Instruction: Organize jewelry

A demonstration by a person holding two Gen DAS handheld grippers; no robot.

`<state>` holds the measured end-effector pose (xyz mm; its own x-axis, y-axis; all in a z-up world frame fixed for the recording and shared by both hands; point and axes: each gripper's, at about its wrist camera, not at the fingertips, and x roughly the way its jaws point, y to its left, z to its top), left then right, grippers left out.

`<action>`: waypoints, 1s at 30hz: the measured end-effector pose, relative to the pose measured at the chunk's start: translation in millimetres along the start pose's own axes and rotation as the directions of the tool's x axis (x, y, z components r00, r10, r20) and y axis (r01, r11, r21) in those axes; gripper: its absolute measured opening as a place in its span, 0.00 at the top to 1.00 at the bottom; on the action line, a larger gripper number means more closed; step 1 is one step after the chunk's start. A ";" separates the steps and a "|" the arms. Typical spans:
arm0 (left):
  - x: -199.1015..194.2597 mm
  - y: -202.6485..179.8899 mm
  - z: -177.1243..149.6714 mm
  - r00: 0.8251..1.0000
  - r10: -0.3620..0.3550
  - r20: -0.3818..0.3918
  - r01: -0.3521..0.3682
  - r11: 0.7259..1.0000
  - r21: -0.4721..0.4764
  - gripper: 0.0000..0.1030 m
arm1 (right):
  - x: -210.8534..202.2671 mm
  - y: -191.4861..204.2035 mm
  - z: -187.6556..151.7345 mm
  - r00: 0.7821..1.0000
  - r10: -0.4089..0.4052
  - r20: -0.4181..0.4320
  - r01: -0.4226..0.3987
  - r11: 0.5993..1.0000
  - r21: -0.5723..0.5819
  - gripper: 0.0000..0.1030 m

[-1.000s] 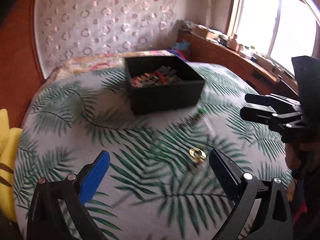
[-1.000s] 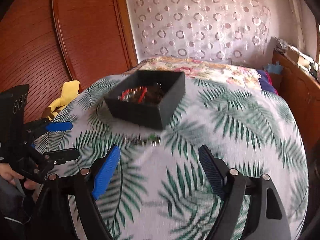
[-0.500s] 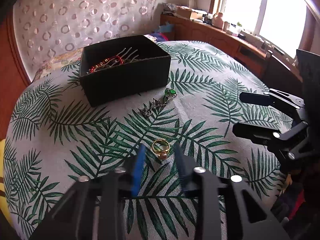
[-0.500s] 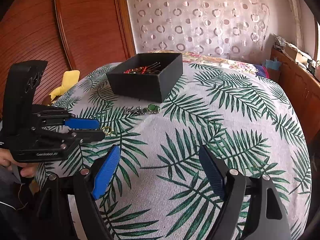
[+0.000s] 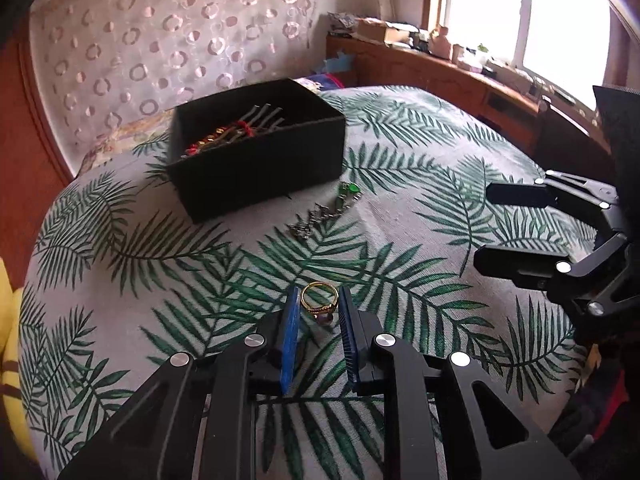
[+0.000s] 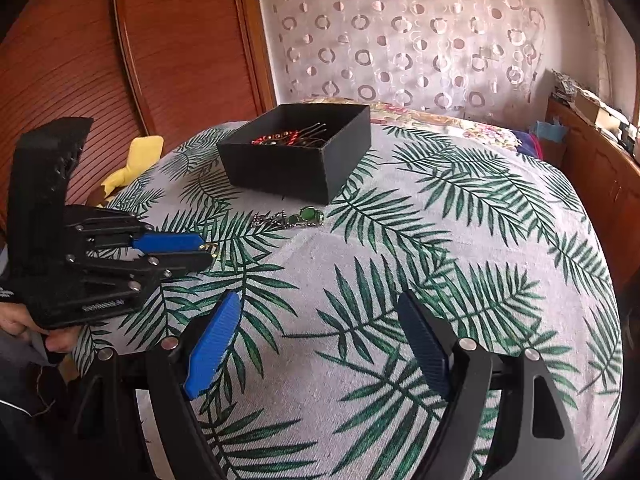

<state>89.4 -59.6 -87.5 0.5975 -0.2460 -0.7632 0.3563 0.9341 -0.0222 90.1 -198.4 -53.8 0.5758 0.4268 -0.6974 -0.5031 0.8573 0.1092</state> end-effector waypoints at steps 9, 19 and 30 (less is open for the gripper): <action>-27.5 33.9 -4.7 0.998 0.020 0.066 -0.014 0.996 -0.091 0.82 | 33.5 16.1 32.9 0.997 0.047 -0.054 -0.052 0.994 -0.099 0.21; -40.3 46.6 -8.3 0.995 0.020 0.102 -0.007 0.992 -0.129 0.82 | 80.0 1.4 67.5 0.991 0.054 -0.121 -0.063 0.995 -0.075 0.51; -42.2 48.0 -9.0 0.994 0.021 0.111 -0.006 0.991 -0.132 0.82 | 84.8 17.3 61.5 0.991 0.020 -0.135 -0.041 0.987 -0.157 0.71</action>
<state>74.7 -2.1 -62.2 0.6807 -0.2535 -0.6873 0.2545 0.9616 -0.1025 169.9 -129.7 -67.5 0.4731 0.4007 -0.7846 -0.6212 0.7833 0.0255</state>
